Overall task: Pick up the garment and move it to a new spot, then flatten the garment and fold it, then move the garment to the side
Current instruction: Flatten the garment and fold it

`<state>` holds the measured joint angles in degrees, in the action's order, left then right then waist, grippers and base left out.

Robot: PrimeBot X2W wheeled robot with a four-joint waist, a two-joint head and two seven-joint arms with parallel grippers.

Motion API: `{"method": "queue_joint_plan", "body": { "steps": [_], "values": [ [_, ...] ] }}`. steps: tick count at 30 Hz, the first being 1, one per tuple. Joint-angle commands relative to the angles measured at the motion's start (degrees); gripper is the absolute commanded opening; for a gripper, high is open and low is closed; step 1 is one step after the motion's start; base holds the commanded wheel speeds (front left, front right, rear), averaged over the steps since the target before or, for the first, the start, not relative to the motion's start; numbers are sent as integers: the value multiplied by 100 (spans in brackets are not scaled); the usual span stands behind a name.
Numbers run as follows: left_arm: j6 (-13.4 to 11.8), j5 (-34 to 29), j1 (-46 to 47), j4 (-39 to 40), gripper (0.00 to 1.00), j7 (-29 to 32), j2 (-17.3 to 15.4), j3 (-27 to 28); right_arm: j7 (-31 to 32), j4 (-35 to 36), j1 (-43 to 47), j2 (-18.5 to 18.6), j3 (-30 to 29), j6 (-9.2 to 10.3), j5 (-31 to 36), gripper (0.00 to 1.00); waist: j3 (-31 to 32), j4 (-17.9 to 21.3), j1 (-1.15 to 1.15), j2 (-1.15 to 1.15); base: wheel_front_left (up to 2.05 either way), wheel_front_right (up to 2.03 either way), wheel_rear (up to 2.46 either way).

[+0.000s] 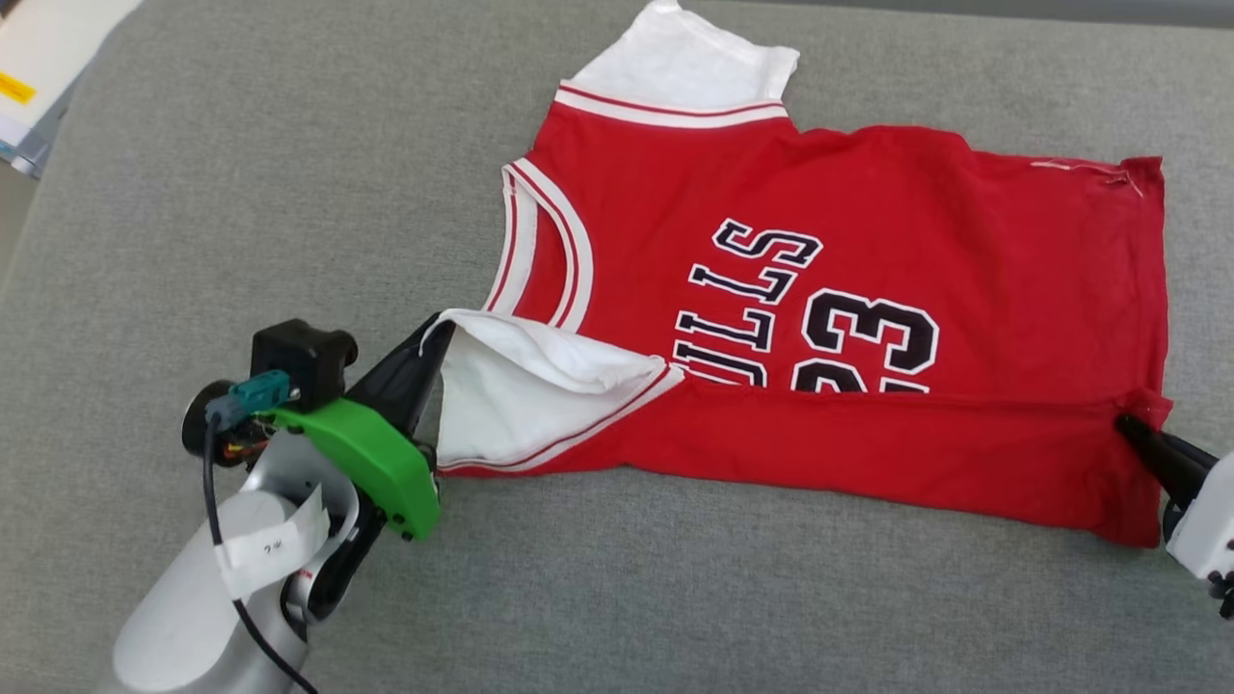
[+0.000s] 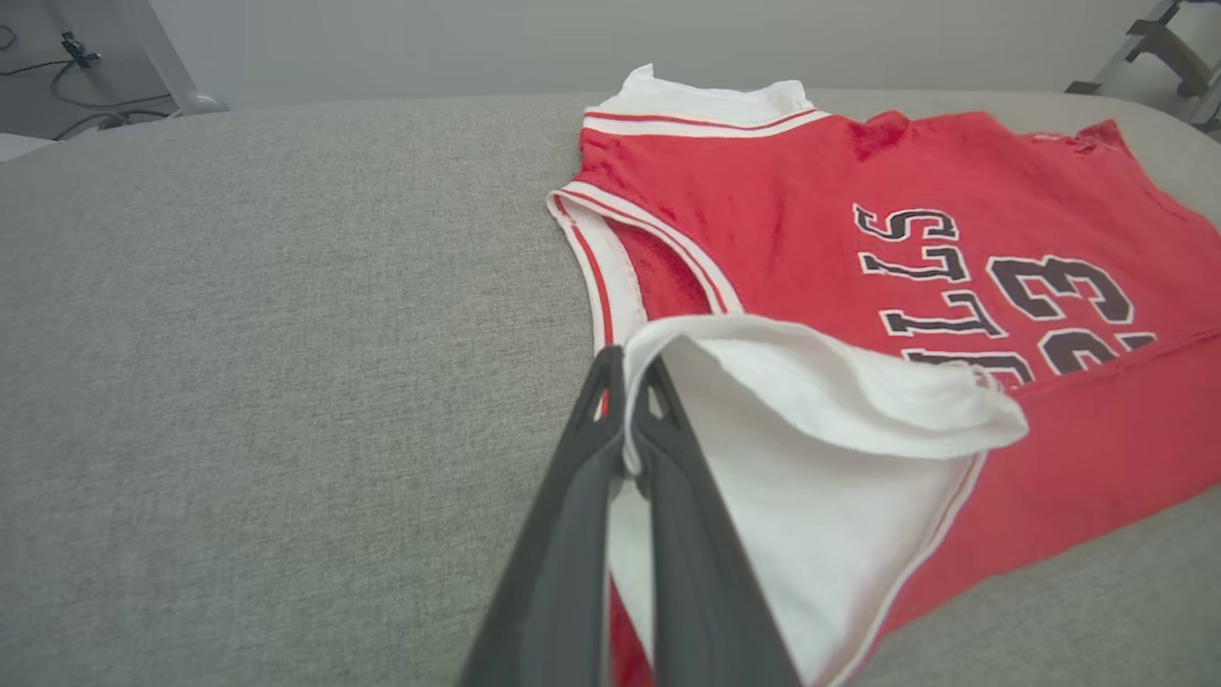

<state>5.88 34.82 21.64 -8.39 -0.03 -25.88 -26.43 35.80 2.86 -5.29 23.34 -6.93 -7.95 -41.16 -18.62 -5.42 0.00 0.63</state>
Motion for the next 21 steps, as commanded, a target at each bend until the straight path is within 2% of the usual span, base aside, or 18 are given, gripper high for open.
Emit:
{"method": "queue_joint_plan", "body": {
  "steps": [1, 6, 7, 8, 14, 21],
  "values": [
    [40, -70, 202, -156, 0, -42, 36, -49, 8, -72, -155, 49, 50, 46, 87, 0, -165, 85, 0, -63, 0, 0, 0],
    [88, -118, 573, -847, 0, -48, 170, -255, -63, -302, -372, 47, 167, 46, 189, 0, -214, 100, 0, -63, 0, 0, 0],
    [92, -123, 616, -980, 15, -21, 193, -291, -89, -349, -401, 19, 139, 46, 210, 4, -209, 100, 0, -63, 0, 0, 0],
    [83, -140, 669, -1145, 100, -13, 223, -315, -127, -401, -436, -17, 97, 46, 263, 100, -196, 100, 0, -63, 0, 0, 0],
    [68, -101, 805, -1769, 100, -310, 426, -295, -393, -350, -493, -34, 216, 46, 444, 100, 37, 125, 0, -63, 0, 0, 0],
    [-33, 300, 453, -1987, 100, -632, 522, 14, -774, -123, -170, 43, 280, 46, 934, 100, 471, 122, 0, -63, 0, 0, 0]
  ]
}}
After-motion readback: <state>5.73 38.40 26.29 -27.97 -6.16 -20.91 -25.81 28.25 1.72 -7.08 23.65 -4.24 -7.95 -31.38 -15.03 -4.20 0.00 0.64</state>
